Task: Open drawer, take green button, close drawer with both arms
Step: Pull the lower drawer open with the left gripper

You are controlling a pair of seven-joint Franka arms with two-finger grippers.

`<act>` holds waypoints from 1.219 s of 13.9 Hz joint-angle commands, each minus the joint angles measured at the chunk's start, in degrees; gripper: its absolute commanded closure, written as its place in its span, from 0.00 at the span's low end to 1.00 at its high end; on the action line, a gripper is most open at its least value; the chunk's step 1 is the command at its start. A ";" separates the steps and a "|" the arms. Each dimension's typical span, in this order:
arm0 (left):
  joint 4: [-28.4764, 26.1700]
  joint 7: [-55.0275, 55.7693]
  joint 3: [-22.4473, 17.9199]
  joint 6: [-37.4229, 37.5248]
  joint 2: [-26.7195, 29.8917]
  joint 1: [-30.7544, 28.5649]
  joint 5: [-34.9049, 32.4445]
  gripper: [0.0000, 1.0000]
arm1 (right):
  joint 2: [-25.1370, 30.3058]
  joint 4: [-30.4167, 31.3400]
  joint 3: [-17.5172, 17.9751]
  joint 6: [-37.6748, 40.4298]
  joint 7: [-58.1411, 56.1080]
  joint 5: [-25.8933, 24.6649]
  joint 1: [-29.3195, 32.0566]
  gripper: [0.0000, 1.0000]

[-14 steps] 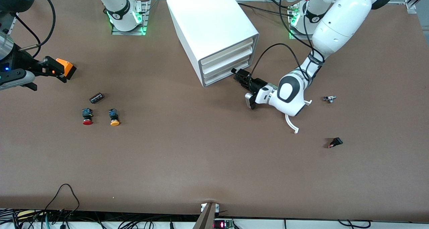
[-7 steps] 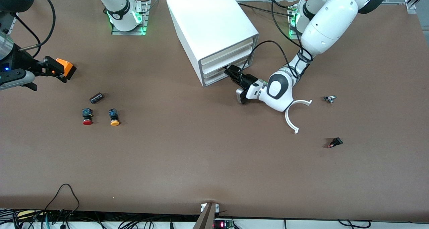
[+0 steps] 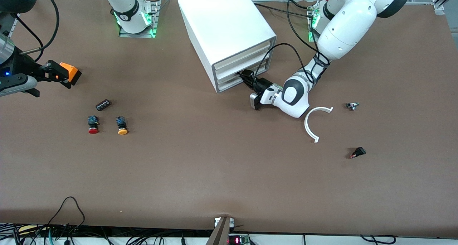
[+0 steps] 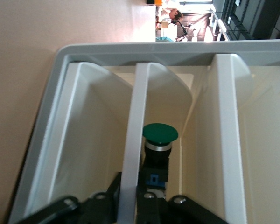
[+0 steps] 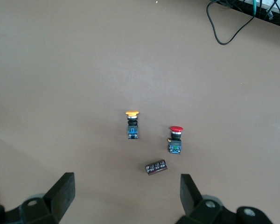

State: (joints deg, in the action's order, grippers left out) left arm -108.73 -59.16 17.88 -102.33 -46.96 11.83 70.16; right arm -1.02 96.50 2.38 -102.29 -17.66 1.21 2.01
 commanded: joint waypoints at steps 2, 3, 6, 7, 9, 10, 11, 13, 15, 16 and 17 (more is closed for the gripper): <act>-0.25 -1.22 -0.21 -0.41 -0.41 0.12 2.08 0.99 | -0.56 -1.32 0.34 0.69 0.78 0.11 0.45 0.00; -0.08 -1.22 -0.21 -0.41 -0.68 0.12 2.17 0.99 | -0.56 -1.32 0.34 0.69 0.78 0.11 0.45 0.00; 0.88 -0.78 -0.21 -0.41 -1.30 -0.31 2.26 0.99 | -0.56 -1.32 0.34 0.69 0.78 0.11 0.45 0.00; 1.41 -0.43 -0.30 -0.41 -1.30 -0.49 2.35 0.99 | -0.56 -1.32 0.34 0.69 0.78 0.11 0.45 0.00; 1.59 0.62 -0.56 -0.41 -1.21 -1.01 3.75 0.99 | -0.56 -1.32 0.34 0.69 0.78 0.11 0.45 0.00; 1.59 0.80 -0.56 -0.41 -1.21 -1.45 4.45 0.99 | -0.56 -1.32 0.34 0.69 0.78 0.11 0.45 0.00; 1.59 0.89 -0.74 -0.59 -1.12 -1.89 4.81 0.99 | -0.56 -1.32 0.34 0.69 0.78 0.11 0.45 0.00; 2.12 1.77 -0.74 -0.68 -1.12 -2.95 4.90 0.99 | -0.56 -1.32 0.34 0.60 0.78 0.11 0.45 0.00; 2.29 2.30 -0.83 -0.85 -1.12 -4.00 4.90 0.99 | -0.56 -1.32 0.34 0.69 0.78 0.11 0.45 0.00; 2.73 2.39 -0.92 -0.85 -1.12 -4.79 4.90 0.99 | -0.56 -1.32 0.34 0.69 0.78 0.11 0.45 0.00; 2.82 2.82 -0.92 -0.85 -1.12 -5.49 4.90 0.99 | -0.56 -1.32 0.34 0.60 0.78 0.11 0.45 0.00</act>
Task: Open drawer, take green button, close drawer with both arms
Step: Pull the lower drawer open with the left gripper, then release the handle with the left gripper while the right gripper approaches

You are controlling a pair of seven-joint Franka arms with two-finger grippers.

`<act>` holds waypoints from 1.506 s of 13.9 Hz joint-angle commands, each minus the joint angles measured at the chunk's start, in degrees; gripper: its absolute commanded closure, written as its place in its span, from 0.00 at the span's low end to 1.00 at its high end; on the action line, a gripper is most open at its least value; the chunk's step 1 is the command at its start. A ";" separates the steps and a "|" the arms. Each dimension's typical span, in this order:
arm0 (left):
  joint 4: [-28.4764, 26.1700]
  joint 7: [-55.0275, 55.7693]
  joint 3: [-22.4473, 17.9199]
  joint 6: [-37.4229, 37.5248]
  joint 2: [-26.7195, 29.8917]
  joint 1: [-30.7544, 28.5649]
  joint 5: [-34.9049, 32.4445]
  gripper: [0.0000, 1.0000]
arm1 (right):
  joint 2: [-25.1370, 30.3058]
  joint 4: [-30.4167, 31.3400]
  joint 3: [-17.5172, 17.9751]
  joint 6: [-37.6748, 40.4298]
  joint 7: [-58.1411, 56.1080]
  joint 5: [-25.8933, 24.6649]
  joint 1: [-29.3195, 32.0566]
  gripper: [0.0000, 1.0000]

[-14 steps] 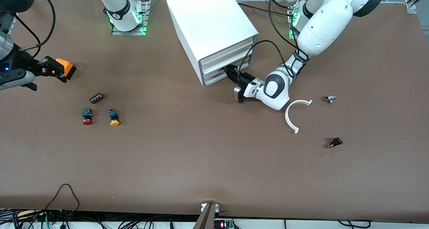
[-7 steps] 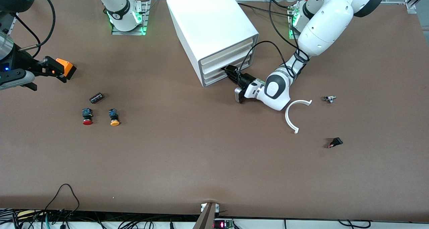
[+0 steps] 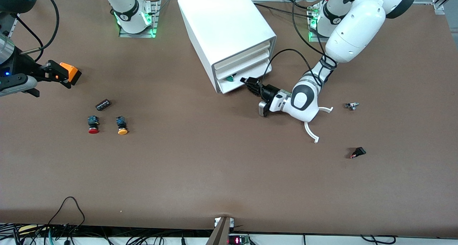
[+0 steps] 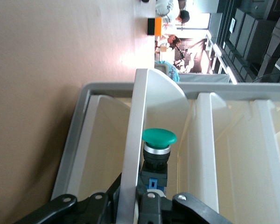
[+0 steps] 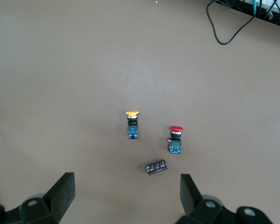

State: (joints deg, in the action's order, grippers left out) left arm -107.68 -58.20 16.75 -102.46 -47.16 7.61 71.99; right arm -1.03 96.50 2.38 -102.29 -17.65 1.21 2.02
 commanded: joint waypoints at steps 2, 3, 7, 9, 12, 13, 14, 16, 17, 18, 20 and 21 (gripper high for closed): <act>2.13 3.09 0.21 -0.72 -0.65 -2.42 3.07 0.99 | -0.56 -1.32 0.35 0.69 0.77 0.11 0.44 0.00; 2.48 3.09 0.21 -0.64 -0.65 -3.04 3.07 0.99 | -0.56 -1.32 0.35 0.69 0.86 0.11 0.44 0.00; 2.66 4.15 0.21 -0.55 -0.56 -5.59 2.54 0.89 | -1.17 -1.41 0.43 0.87 0.69 0.02 0.35 0.00; 1.78 7.90 0.21 -0.29 -0.39 -6.03 2.37 0.00 | -1.17 -1.41 0.43 0.52 0.69 0.02 0.18 0.00; 1.86 15.37 0.04 2.51 -0.30 -8.92 -0.43 0.00 | -3.54 -1.49 0.43 -0.28 -0.01 0.19 0.26 0.00; 2.04 18.44 0.04 2.70 -0.12 -10.41 -2.36 0.00 | -3.72 -1.49 0.43 -0.89 0.16 0.11 0.27 0.00; 2.30 20.56 0.21 2.97 0.14 -11.56 -4.64 0.00 | -3.89 -1.49 0.52 -1.24 0.59 -0.50 0.09 0.00; 2.48 23.46 0.21 3.32 1.80 -14.37 -9.65 0.00 | -4.16 -1.49 0.52 -1.42 0.16 0.10 0.00 0.00; 2.57 26.53 -0.05 3.32 3.38 -15.16 -13.33 0.00 | -4.77 -1.49 0.52 -1.42 -0.19 0.11 0.18 0.00; 2.74 31.26 -0.05 3.32 4.96 -15.87 -16.76 0.00 | -5.30 -1.49 0.70 -1.25 -0.28 0.11 -0.08 0.00; 4.67 39.27 -0.05 3.32 9.43 -17.01 -24.74 0.00 | -5.74 -1.06 1.05 -0.72 -0.37 0.11 -1.57 0.00; 5.90 42.35 -0.05 3.32 11.89 -17.02 -30.71 0.00 | -8.35 -1.23 0.96 -0.63 -0.72 0.02 -2.88 0.00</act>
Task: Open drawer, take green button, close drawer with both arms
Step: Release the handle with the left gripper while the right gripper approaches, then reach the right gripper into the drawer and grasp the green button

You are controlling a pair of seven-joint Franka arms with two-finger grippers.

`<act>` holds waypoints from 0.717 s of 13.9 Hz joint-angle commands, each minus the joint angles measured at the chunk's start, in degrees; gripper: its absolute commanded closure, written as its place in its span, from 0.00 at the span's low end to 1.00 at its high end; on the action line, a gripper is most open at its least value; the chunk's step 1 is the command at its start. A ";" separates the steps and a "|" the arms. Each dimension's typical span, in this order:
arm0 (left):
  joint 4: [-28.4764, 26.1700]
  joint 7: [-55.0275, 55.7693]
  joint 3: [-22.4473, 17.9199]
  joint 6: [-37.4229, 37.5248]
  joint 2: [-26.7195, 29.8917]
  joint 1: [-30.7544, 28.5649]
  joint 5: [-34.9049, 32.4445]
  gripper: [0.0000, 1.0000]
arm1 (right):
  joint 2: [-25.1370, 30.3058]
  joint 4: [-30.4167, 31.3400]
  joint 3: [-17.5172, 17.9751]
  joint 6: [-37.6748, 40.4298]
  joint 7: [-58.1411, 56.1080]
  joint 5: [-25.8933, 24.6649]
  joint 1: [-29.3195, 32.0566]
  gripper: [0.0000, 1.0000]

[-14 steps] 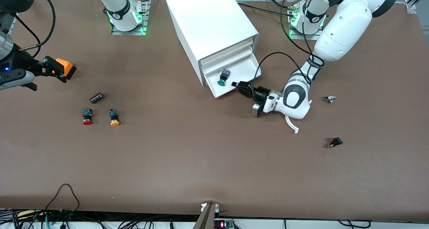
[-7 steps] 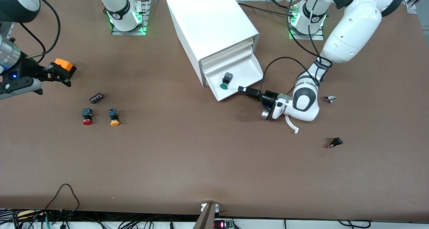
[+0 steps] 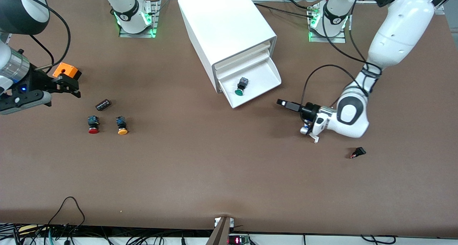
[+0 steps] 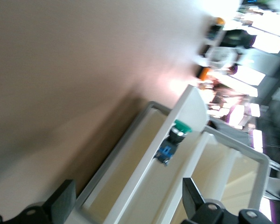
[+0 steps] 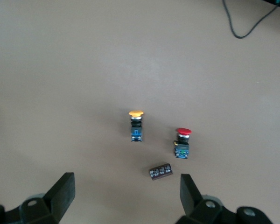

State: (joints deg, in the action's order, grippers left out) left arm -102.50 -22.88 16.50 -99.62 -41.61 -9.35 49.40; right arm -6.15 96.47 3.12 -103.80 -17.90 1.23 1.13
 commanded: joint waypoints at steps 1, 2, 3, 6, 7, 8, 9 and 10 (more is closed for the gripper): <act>1.68 10.02 0.20 0.48 8.72 -0.14 -13.66 0.00 | -4.74 -1.11 0.31 1.31 -0.38 0.00 -2.88 0.00; 2.21 12.14 0.20 0.48 11.01 -0.14 -18.76 0.00 | -4.84 -1.19 0.31 2.62 0.06 0.08 -4.54 0.00; 2.31 13.55 0.28 0.48 13.29 -0.14 -22.82 0.00 | -4.93 -1.46 0.31 2.55 1.11 0.17 -5.95 0.00; 5.18 19.26 1.60 0.13 18.06 1.69 -37.73 0.00 | -8.43 -4.51 0.31 1.93 2.77 1.04 -10.43 0.01; 7.99 21.54 2.12 0.74 17.97 3.62 -43.98 0.00 | -10.18 -6.71 0.22 2.02 6.62 2.53 -12.18 0.01; 9.32 22.09 2.56 1.18 17.97 4.68 -48.30 0.00 | -11.86 -8.56 0.31 2.02 11.18 3.68 -13.42 0.01; 10.56 22.18 2.66 1.19 18.06 5.82 -51.30 0.00 | -13.09 -9.53 0.31 1.93 15.31 4.12 -15.95 0.01; 12.57 22.27 2.66 1.45 17.97 7.23 -53.77 0.00 | -14.41 -10.85 0.31 1.93 19.97 4.04 -18.42 0.01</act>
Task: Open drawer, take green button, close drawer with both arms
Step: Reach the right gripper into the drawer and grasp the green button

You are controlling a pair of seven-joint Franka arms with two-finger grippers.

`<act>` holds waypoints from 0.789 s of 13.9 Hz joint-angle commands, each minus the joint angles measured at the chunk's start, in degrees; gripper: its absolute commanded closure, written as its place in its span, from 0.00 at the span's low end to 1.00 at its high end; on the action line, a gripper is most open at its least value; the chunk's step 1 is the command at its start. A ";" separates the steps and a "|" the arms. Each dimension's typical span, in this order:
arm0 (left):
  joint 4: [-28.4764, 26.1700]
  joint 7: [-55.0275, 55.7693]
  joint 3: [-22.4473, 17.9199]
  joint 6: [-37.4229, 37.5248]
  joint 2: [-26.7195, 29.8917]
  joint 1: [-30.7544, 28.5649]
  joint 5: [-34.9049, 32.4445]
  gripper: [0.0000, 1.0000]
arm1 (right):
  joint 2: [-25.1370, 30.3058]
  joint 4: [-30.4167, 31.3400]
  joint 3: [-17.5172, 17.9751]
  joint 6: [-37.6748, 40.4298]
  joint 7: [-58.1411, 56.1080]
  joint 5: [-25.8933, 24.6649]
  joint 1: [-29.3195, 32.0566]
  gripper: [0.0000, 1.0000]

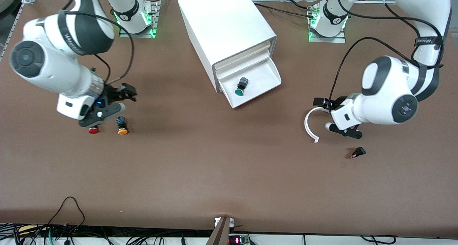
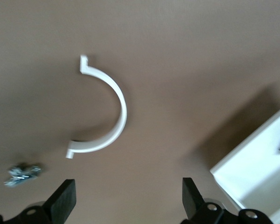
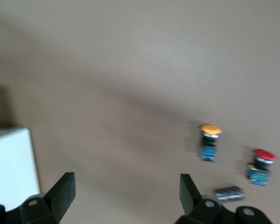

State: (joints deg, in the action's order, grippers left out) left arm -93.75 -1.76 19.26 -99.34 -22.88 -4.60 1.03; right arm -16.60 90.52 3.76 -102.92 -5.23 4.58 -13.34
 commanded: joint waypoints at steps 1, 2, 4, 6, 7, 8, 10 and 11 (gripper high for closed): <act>5.84 1.50 -0.36 1.26 -0.76 3.27 -6.90 0.00 | -5.71 -7.01 -0.42 0.97 13.35 0.87 -6.07 0.01; 8.21 2.11 -0.80 1.95 -0.85 3.28 -7.18 0.00 | -7.64 -9.46 -0.33 0.96 18.63 0.96 -8.26 0.01; 11.56 3.87 -1.07 5.90 -0.85 3.46 -7.27 0.00 | -11.95 -14.74 -0.33 0.88 29.26 0.96 -13.18 0.01; 12.27 2.57 -0.89 9.59 0.46 2.76 -10.50 0.00 | -15.29 -17.30 -0.33 -2.70 39.46 0.96 -17.75 0.01; 13.67 -0.75 -0.63 11.43 0.64 2.75 -12.52 0.00 | -16.53 -17.57 -0.33 -5.51 44.47 0.96 -20.13 0.01; 14.82 -4.09 -0.54 12.93 0.56 3.19 -13.07 0.00 | -17.76 -17.57 -0.33 -7.71 49.65 0.87 -22.59 0.01; 14.74 -3.78 -0.54 14.26 0.20 3.98 -14.12 0.00 | -20.57 -17.75 -0.42 -10.89 58.10 0.70 -26.90 0.01; 14.57 -3.51 -0.37 14.35 0.03 4.07 -15.17 0.00 | -21.97 -17.92 -0.50 -11.68 62.15 0.52 -28.48 0.01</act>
State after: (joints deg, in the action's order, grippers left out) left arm -79.84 -4.14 18.55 -86.48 -22.43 -1.21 -11.39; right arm -35.07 75.50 4.03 -113.66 49.83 5.03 -38.91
